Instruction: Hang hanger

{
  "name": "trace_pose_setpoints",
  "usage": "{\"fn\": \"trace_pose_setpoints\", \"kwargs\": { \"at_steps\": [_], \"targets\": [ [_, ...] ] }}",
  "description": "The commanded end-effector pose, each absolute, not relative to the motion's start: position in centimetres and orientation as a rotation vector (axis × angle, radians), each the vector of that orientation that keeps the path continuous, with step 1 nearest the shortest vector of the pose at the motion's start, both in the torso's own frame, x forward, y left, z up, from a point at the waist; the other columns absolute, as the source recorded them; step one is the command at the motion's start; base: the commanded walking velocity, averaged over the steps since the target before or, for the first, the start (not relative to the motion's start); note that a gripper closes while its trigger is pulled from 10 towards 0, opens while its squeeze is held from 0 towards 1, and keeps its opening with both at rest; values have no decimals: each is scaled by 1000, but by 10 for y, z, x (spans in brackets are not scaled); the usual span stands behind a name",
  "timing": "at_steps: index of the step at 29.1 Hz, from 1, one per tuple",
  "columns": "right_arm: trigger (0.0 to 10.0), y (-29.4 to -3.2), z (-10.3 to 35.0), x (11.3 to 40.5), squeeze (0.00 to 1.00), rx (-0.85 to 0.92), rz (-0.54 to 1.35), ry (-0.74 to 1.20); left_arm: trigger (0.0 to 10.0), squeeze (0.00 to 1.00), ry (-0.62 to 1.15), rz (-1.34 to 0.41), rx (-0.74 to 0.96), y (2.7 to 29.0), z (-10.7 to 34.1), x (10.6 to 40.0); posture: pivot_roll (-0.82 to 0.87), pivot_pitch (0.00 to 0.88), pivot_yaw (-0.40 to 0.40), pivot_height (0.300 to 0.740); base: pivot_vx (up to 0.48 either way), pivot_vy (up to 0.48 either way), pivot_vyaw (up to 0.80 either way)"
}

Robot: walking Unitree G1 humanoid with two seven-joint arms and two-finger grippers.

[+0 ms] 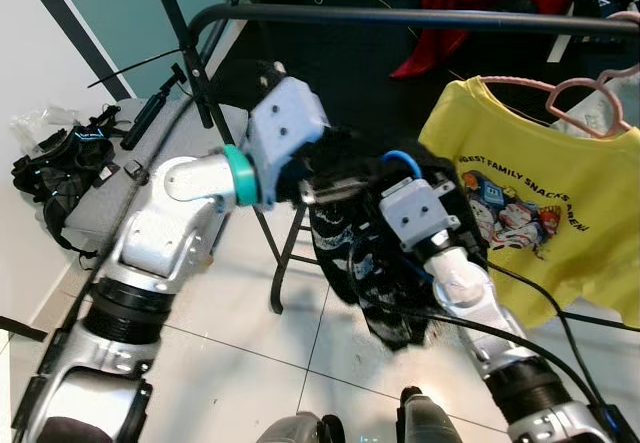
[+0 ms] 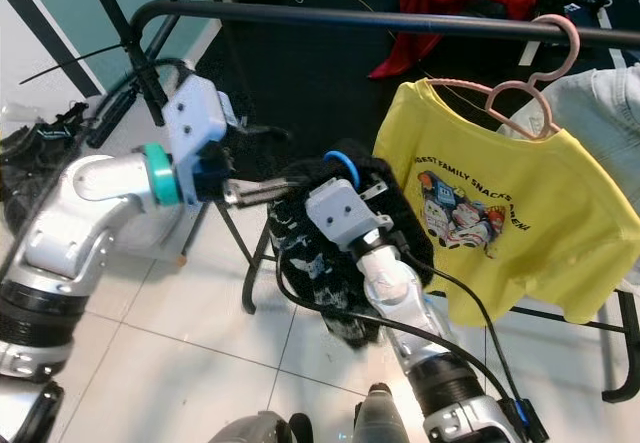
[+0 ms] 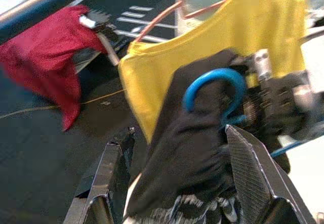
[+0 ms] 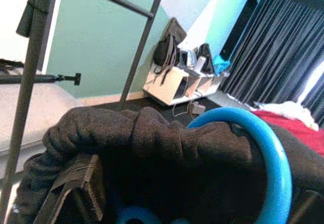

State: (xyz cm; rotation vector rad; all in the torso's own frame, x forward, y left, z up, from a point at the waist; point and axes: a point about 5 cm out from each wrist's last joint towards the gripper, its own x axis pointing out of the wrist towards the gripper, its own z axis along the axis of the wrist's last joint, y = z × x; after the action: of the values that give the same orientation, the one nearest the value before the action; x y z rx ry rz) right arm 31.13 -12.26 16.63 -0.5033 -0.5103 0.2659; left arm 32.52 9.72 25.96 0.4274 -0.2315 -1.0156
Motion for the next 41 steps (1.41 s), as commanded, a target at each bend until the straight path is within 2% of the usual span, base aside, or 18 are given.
{"fn": "trace_pose_setpoints", "kwargs": {
  "at_steps": [1, 2, 4, 5, 11, 16, 20, 22, 24, 29, 37, 41],
  "targets": [
    [10000, -116, 176, 306, 1000, -497, 287, -576, 10000, 0, -239, -988, 438, 101, 262, 328, -120, 71, 232, 740, 0, 0, 0],
    [10000, -115, 179, 305, 424, -501, 290, -591, 10000, 0, -240, -971, 436, 102, 263, 330, -122, 71, 231, 740, 0, 0, 0],
    [10000, -115, 182, 305, 424, -504, 293, -601, 10000, 0, -240, -960, 434, 103, 263, 331, -122, 71, 231, 740, 0, 0, 0],
    [10000, -114, 185, 304, 0, -509, 303, -616, 10000, 0, -244, -942, 435, 104, 265, 334, -124, 72, 231, 740, 0, 0, 0],
    [10000, -110, 199, 302, 0, -500, 342, -662, 10000, 0, -265, -910, 455, 106, 268, 339, -120, 70, 232, 740, 0, 0, 0],
    [10000, -103, 219, 297, 0, -450, 402, -715, 10000, 0, -299, -888, 538, 113, 275, 346, -118, 69, 238, 740, 0, 0, 0],
    [10000, -101, 233, 289, 0, -425, 464, -749, 10000, 0, -314, -859, 609, 137, 297, 356, -114, 68, 244, 740, 0, 0, 0],
    [10000, -101, 233, 289, 0, -425, 464, -749, 10000, 0, -314, -859, 609, 137, 297, 356, -114, 68, 244, 740, 0, 0, 0],
    [10000, -101, 240, 282, 0, -419, 520, -755, 10000, 0, -250, -970, 640, 159, 304, 349, -111, 68, 248, 740, 0, 0, 0],
    [10000, -103, 247, 277, 0, -422, 581, -759, 10000, 0, -133, -1142, 612, 180, 302, 336, -107, 68, 244, 740, 0, 0, 0],
    [10000, -99, 267, 278, 0, -389, 620, -800, 10000, 0, -45, -1225, 508, 182, 299, 334, -93, 54, 234, 740, 0, 0, 0],
    [10000, -90, 280, 279, 0, -361, 645, -840, 10000, 0, -54, -1250, 421, 165, 293, 335, -87, 45, 235, 740, 0, 0, 0]
  ]
}}
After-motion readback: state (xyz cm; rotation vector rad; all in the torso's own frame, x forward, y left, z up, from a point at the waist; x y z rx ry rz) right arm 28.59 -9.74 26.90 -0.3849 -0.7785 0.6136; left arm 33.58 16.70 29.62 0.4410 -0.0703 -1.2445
